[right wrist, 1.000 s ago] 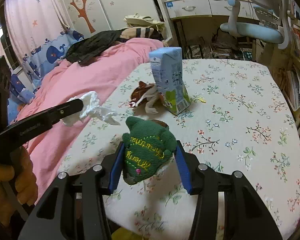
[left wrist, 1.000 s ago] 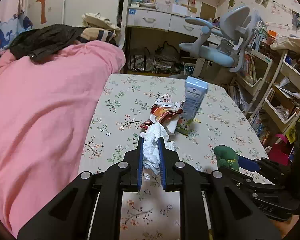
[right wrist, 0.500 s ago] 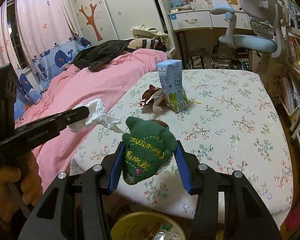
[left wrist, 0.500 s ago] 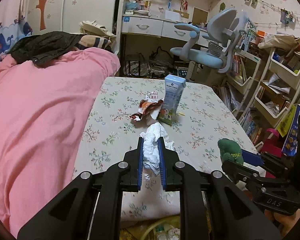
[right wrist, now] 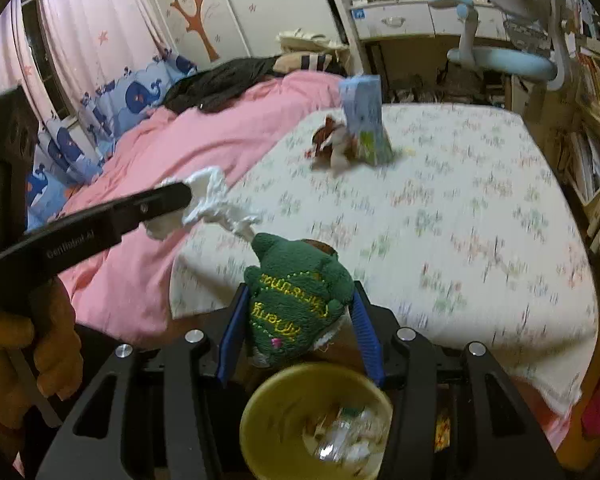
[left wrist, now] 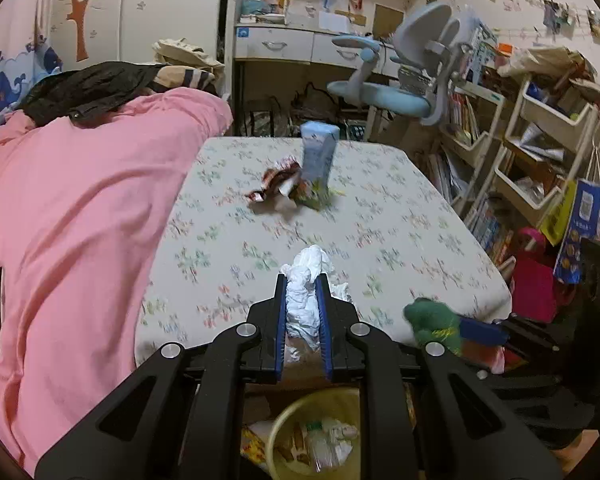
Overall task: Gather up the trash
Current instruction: 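Lift the tissue and green pouch and carry both down over the yellow bin, then open both tools over the bin to drop the tissue and green pouch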
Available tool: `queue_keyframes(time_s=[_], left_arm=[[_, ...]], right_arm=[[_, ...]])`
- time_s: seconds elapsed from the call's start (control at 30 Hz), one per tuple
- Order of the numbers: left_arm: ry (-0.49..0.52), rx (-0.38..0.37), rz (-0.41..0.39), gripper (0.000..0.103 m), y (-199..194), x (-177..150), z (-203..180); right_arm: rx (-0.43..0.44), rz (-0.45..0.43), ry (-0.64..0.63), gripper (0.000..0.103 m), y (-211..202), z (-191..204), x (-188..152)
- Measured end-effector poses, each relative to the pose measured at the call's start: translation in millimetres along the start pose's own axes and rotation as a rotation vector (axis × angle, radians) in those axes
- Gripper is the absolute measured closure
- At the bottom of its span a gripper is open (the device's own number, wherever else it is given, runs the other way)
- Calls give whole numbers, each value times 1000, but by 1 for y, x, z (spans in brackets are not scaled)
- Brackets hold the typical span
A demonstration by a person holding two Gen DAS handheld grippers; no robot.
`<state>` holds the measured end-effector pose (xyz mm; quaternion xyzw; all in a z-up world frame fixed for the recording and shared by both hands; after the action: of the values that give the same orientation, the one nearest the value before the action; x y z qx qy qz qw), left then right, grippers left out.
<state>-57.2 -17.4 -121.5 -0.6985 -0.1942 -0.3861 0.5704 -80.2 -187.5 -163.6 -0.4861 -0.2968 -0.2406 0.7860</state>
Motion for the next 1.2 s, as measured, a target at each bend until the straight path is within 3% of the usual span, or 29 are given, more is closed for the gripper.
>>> queue_keyframes(time_s=[0.47,0.67,0.77,1.2], left_arm=[[14,-2,78,90,-19,-45,-18],[11,-5,124,90,-20,-60,-20],[9,-16,152,90,-20,-69,-24],[54,-33,198,89,-20,-87,-42]], right_arm=[[8,146,4,54,-1,16,-58],[-16,200,31,45,2,12,-72],[-36,169,53,39,-4,7,-69],[-67,-19,137,31,-37,-11,-53]])
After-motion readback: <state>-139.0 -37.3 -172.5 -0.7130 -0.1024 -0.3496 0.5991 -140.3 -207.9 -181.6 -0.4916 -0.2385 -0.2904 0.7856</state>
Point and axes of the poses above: each gripper's, at about its wrist camera, not at the fingertips, and y roughly the way its jaws point, z to its left, x to its top, the point moved 2 cm from there along y, roughly the way its jaws point, and after that the axes turned 4 degrees about x, right-handed, at the moved point
